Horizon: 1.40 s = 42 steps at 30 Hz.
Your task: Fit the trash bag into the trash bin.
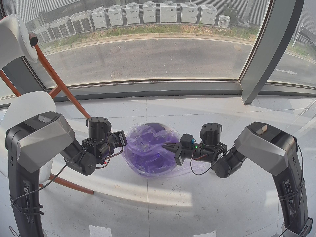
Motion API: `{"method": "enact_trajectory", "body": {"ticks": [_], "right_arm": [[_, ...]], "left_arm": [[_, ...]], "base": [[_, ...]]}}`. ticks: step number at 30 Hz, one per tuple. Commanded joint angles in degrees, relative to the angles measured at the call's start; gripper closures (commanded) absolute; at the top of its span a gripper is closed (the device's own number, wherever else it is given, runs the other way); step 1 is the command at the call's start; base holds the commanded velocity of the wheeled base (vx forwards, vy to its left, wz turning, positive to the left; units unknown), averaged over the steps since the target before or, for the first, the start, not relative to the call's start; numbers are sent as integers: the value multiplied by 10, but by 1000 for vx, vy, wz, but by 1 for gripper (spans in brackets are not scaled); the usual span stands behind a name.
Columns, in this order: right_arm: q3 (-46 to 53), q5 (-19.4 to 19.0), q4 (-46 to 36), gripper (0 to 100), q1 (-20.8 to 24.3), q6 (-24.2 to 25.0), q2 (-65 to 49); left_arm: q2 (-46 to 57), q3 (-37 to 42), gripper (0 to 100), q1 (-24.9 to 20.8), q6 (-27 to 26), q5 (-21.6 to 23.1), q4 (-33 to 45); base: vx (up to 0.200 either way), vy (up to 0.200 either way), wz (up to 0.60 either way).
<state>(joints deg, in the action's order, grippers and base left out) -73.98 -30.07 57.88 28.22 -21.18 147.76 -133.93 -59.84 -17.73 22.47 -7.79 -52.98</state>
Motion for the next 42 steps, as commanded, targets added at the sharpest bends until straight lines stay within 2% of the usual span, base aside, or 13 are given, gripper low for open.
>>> {"method": "enact_trajectory", "body": {"ticks": [1,11,16,24,33,42], "right_arm": [[-61,0,-1,100,-31,27,-1],[-211,0,-73,100,-75,31,27],[-292,-1,-96,100,-91,32,62],[-404,-2,-112,100,-88,56,130],[-406,-16,-141,100,-86,63,192],[-406,-17,-224,100,-92,73,252]], "left_arm": [[7,-4,100,1,-1,11,-6],[17,-20,100,-2,-1,48,-7],[12,-39,100,-3,0,51,-8],[-11,-55,100,-1,0,51,-27],[-41,-55,100,11,-1,47,-50],[-44,-80,100,15,13,45,-52]], "base": [[0,0,0],[0,0,0],[0,0,0],[0,0,0],[0,0,0],[0,0,0]]}}
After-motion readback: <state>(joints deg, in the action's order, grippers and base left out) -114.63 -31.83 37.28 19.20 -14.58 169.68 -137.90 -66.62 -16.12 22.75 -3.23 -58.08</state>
